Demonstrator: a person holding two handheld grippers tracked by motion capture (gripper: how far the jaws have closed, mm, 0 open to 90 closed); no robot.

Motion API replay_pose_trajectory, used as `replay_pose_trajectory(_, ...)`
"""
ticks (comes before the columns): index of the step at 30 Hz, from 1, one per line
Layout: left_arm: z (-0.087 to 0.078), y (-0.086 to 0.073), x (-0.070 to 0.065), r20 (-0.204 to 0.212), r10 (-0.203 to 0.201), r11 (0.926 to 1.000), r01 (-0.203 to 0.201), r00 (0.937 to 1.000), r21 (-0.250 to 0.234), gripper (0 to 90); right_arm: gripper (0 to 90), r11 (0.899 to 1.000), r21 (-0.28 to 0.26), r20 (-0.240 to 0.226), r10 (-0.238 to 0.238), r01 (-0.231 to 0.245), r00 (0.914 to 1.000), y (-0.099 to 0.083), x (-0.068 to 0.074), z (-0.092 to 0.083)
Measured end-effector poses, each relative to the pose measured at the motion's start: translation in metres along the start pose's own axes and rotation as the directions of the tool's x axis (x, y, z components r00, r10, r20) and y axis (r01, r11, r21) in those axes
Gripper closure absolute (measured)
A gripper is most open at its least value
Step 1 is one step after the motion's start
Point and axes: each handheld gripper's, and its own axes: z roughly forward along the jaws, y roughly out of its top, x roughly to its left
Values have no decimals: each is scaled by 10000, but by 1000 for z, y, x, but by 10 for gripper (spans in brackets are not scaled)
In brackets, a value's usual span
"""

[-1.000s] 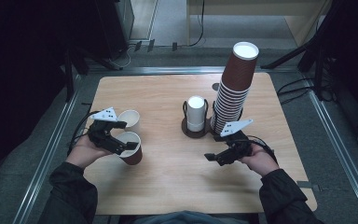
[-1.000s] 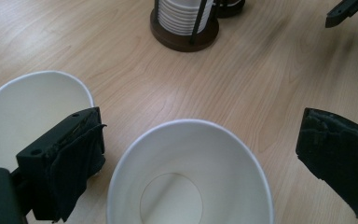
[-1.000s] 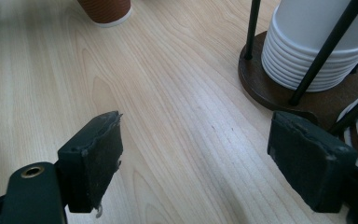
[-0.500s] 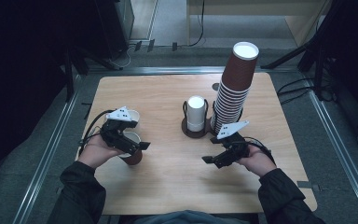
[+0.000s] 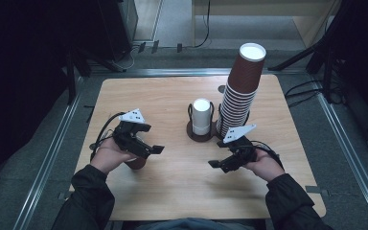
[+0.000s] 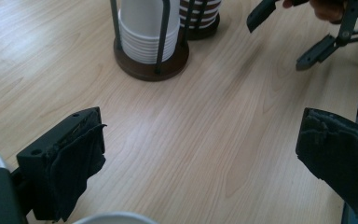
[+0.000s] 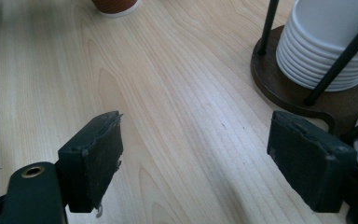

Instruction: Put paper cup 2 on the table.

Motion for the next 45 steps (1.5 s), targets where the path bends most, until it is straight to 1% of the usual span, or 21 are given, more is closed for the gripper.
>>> replay_pose_trajectory(2, 2, 2, -3, -123, 86, 10000, -86, 9999, -45, 29, 181, 10000, 15, 7, -35, 35, 10000, 1, 1, 1)
replay_pose_trajectory(4, 6, 4, -7, 2, 161, 9999, -161, 9999, -45, 37, 181, 10000, 16, 12, -63, 63, 10000, 1, 2, 1)
replay_pose_trajectory(7, 11, 8, -12, 28, 277, 9996, -278, 9996, 62, 37, 181, 10000, 5, 11, -44, 44, 10000, 0, 1, 0)
replay_pose_trajectory(12, 22, 15, -20, 52, 247, 9996, -248, 9997, 126, 37, 181, 10000, -99, 94, 14, -13, 10000, -1, -1, -2)
replay_pose_trajectory(13, 24, 16, -21, 62, 153, 9998, -154, 9999, 115, 37, 181, 9999, -107, 98, 26, -25, 9999, -1, -2, -2)
replay_pose_trajectory(15, 27, 20, -24, 156, 122, 9999, -122, 9998, 39, 37, 181, 9999, -109, 145, 92, -90, 9999, -1, -2, -3)
replay_pose_trajectory(18, 33, 23, -29, 178, 336, 9993, -338, 9993, 140, 37, 181, 9999, -127, 170, 110, -108, 9998, -2, -3, -4)
replay_pose_trajectory(22, 45, 27, -35, 253, 448, 9985, -455, 9987, 311, 37, 181, 9997, -196, 227, 157, -153, 9996, -2, -4, -5)
replay_pose_trajectory(24, 50, 29, -38, 323, 488, 9981, -499, 9983, 355, 37, 181, 9996, -230, 256, 143, -137, 9996, -2, -5, -6)
replay_pose_trajectory(27, 59, 31, -43, 589, 539, 9976, -563, 9968, 403, 47, 181, 9996, -254, 299, 134, -126, 9995, -2, -5, -7)
replay_pose_trajectory(31, 71, 31, -53, 416, 878, 9931, -907, 9953, 743, 49, 181, 9996, -249, 343, 127, -118, 9993, -3, -6, -8)
replay_pose_trajectory(35, 78, 30, -57, 210, 783, 9936, -798, 9967, 794, 49, 181, 9997, -251, 376, 84, -74, 9993, -3, -7, -9)
replay_pose_trajectory(39, 83, 27, -57, 128, 580, 9961, -587, 9982, 657, 49, 183, 9996, -270, 426, -1, 13, 9991, -3, -8, -9)
replay_pose_trajectory(41, 85, 26, -58, 89, 534, 9963, -539, 9985, 663, 49, 190, 9995, -303, 413, -75, 88, 9991, -3, -8, -10)
replay_pose_trajectory(43, 87, 25, -58, -82, 543, 9963, -536, 9985, 678, 49, 190, 9993, -359, 404, -112, 126, 9991, -4, -8, -10)
replay_pose_trajectory(45, 89, 24, -59, -105, 478, 9965, -470, 9988, 693, 49, 190, 9992, -382, 356, -122, 135, 9993, -4, -9, -9)
